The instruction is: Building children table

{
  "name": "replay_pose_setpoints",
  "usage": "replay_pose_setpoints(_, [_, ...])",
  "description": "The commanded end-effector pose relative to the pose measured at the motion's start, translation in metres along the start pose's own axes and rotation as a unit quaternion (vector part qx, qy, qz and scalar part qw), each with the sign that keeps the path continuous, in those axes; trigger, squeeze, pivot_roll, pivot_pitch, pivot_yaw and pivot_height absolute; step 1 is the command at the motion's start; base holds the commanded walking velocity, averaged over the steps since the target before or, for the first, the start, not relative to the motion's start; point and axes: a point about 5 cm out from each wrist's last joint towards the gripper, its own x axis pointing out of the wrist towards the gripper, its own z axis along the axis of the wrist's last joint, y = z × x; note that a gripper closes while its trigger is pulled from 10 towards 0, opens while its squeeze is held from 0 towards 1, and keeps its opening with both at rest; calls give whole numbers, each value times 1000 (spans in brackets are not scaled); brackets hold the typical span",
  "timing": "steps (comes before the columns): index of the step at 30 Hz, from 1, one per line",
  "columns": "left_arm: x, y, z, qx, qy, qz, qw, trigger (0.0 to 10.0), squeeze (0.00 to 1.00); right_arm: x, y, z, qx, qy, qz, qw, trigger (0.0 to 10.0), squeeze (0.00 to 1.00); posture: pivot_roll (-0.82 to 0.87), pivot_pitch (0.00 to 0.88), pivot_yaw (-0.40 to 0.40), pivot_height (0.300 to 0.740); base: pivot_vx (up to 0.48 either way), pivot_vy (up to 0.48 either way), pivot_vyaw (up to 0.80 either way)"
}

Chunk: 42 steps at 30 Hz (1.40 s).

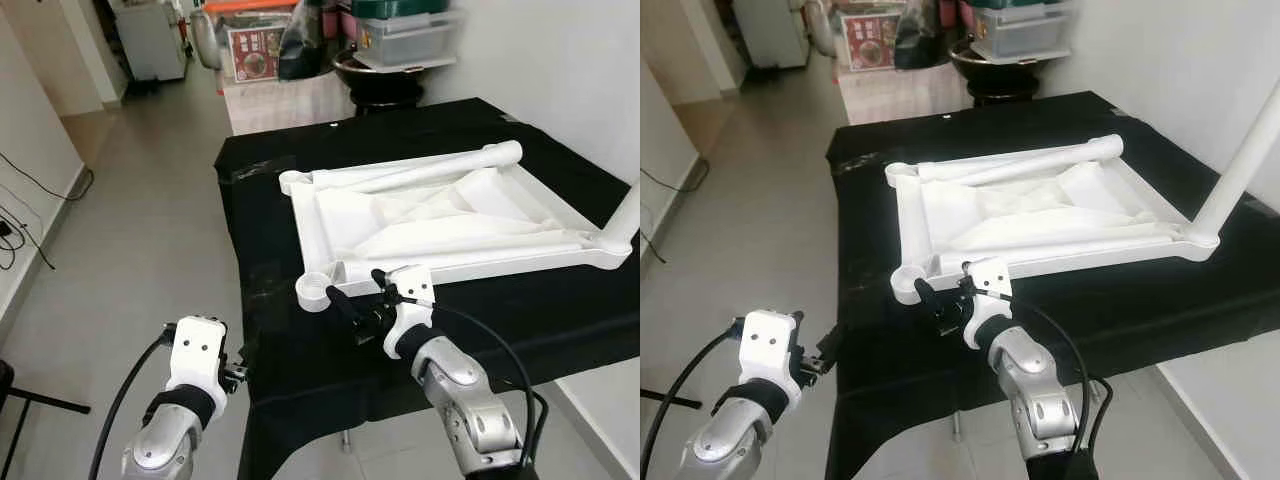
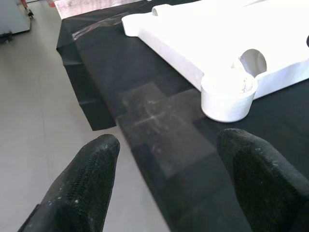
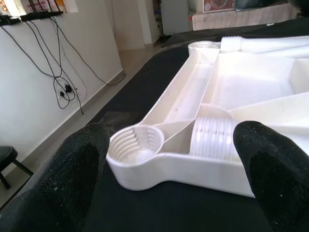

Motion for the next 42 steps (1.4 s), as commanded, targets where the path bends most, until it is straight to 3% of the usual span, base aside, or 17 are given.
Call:
replay_pose_setpoints(1, [1, 2, -3, 3, 3, -1, 1000, 10000, 0, 2, 2, 0, 8, -7, 6, 1000, 10000, 0, -10, 0, 63, 740, 0, 0, -800])
replay_pose_setpoints(30, [2, 2, 0, -19, -5, -15, 1000, 10000, 0, 2, 0, 2, 25, -13, 5, 1000, 10000, 0, -23, 0, 67, 740, 0, 0, -751])
replay_pose_setpoints(35, [9, 7, 5, -20, -4, 0, 1000, 10000, 0, 2, 0, 3, 25, -14, 6, 1000, 10000, 0, -27, 0, 65, 740, 0, 0, 0])
replay_pose_setpoints(37, [18, 14, 7, -12, 24, 32, 999, 10000, 0, 1, 0, 3, 25, -13, 5, 1000, 10000, 0, -31, 0, 65, 740, 0, 0, 0])
replay_pose_setpoints(38, [26, 19, 10, -25, 42, 62, 997, 10000, 0, 2, 0, 3, 24, -13, 4, 1000, 10000, 0, -33, 0, 66, 740, 0, 0, 0])
replay_pose_setpoints(42, [40, 24, 18, -46, 72, 96, 992, 10000, 0, 2, 1, 2, 22, -9, 5, 1000, 10000, 0, -24, 0, 62, 740, 0, 0, 0])
